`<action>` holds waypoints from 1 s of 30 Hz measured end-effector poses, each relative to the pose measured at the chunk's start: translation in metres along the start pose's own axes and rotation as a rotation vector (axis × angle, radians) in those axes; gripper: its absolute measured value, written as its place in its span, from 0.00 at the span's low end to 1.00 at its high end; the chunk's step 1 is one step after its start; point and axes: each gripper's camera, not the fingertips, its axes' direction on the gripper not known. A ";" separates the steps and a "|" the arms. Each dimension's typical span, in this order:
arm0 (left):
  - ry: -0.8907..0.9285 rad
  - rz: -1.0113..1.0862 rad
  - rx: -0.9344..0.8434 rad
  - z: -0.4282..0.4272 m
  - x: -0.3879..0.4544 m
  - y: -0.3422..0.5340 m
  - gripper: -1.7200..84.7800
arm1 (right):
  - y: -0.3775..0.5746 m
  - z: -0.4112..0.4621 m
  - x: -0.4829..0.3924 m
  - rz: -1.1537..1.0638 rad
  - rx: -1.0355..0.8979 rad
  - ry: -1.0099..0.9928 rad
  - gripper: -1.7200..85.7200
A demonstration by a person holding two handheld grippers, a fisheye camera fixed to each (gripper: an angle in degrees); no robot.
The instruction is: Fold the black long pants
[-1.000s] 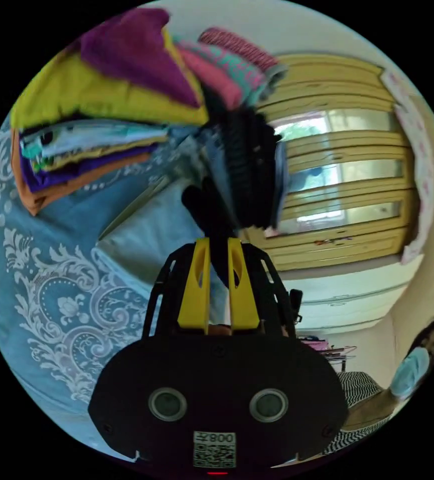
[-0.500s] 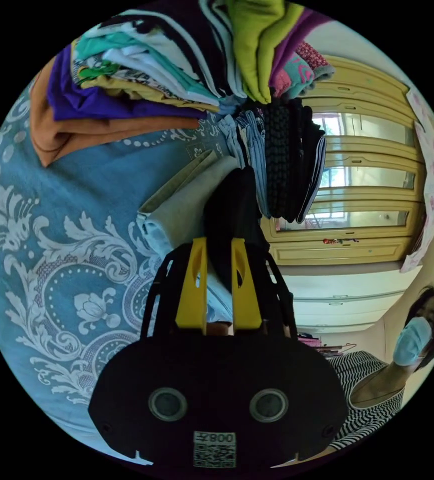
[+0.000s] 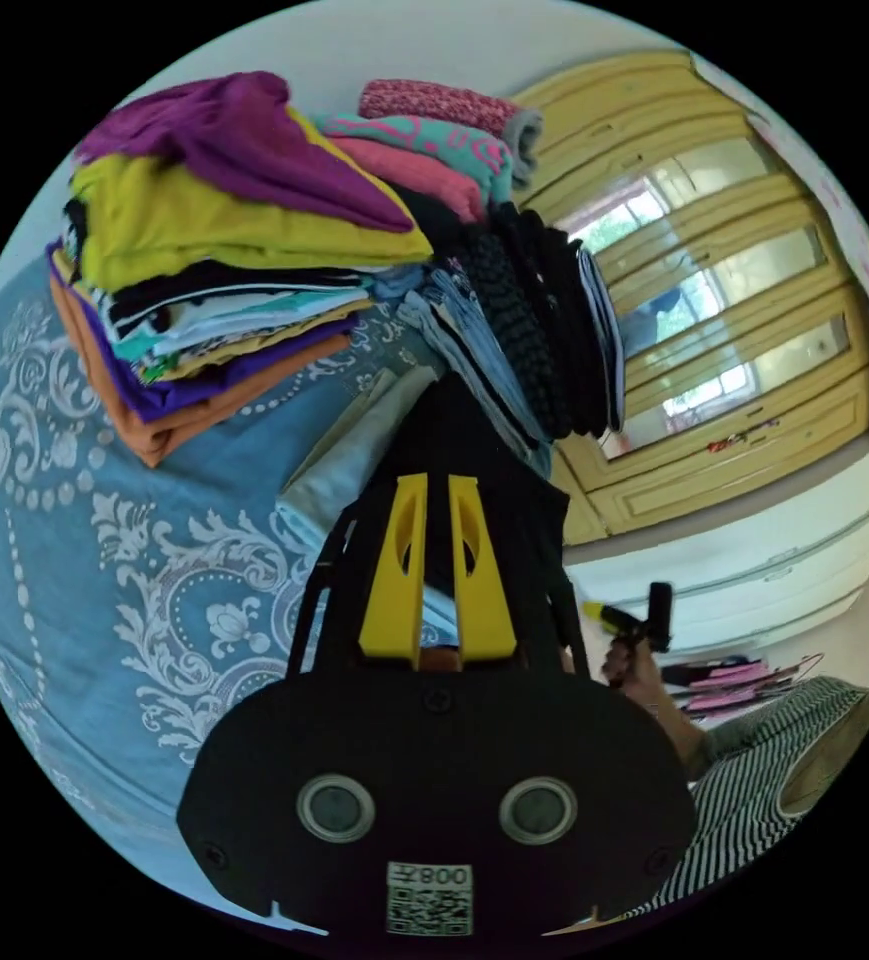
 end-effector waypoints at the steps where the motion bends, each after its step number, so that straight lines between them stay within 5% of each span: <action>1: -0.051 0.036 -0.035 0.011 0.018 -0.013 0.05 | -0.019 -0.005 -0.008 -0.057 0.032 0.067 0.02; 8: -0.383 0.212 -0.188 0.064 0.077 -0.057 0.03 | -0.130 0.038 -0.024 -0.266 -0.031 0.594 0.02; 15: -0.332 0.287 -0.111 0.022 0.123 -0.077 0.02 | -0.152 0.041 -0.051 -0.357 -0.037 0.601 0.02; 22: -0.344 0.314 -0.198 0.020 0.127 -0.084 0.02 | -0.164 0.077 -0.072 -0.557 -0.102 0.816 0.02; 30: -0.430 0.415 -0.255 -0.002 0.126 -0.069 0.02 | -0.223 0.048 -0.084 -0.500 -0.122 0.746 0.03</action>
